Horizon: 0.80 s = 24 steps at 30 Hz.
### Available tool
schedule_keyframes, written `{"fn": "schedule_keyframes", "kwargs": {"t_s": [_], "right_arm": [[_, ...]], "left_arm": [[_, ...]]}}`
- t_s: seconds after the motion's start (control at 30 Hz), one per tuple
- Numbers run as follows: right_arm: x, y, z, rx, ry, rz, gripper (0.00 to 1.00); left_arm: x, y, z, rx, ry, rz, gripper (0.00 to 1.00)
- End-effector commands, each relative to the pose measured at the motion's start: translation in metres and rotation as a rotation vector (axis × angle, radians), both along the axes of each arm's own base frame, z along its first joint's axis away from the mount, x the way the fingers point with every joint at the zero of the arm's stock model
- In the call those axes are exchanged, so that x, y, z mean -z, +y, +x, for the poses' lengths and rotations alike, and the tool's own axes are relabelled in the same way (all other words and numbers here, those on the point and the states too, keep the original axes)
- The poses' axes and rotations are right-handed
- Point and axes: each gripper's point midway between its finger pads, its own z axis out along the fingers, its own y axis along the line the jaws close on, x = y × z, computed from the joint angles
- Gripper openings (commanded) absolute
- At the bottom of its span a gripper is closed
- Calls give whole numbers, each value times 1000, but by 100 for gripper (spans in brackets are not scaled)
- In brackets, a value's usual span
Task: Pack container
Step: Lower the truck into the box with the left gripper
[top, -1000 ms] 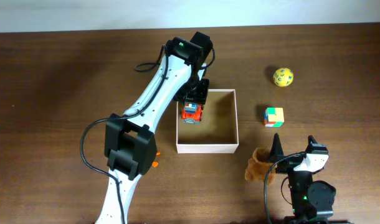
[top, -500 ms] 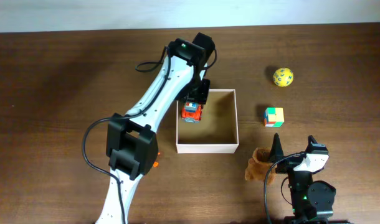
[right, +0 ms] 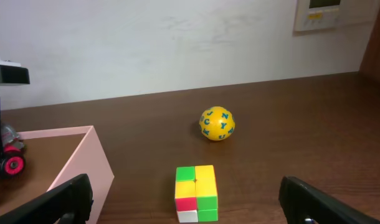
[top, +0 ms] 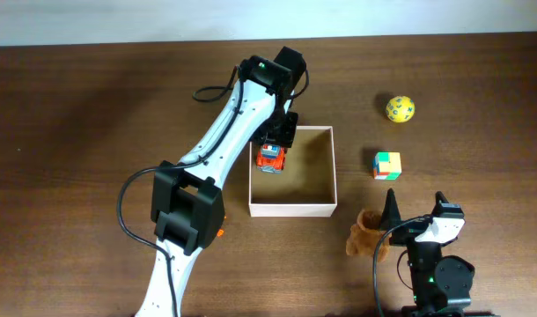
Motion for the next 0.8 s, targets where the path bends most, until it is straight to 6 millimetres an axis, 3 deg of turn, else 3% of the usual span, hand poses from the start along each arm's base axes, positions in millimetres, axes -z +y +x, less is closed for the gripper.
{"fn": "schedule_keyframes", "kwargs": {"t_s": [0.0,0.23,0.57,0.77], "right_arm": [[2,-1,0,5,-1,4,99],[2,-1,0,5,-1,4,99],[2,-1,0,5,-1,4,99],[2,-1,0,5,-1,4,99]], "left_arm": [[8,0,-2,-27,10,24,39],[23,3,-8,-41,40,43,39],[23,7,3,-83,-14,72,39],[34,6,5,-127,-17,67,39]]}}
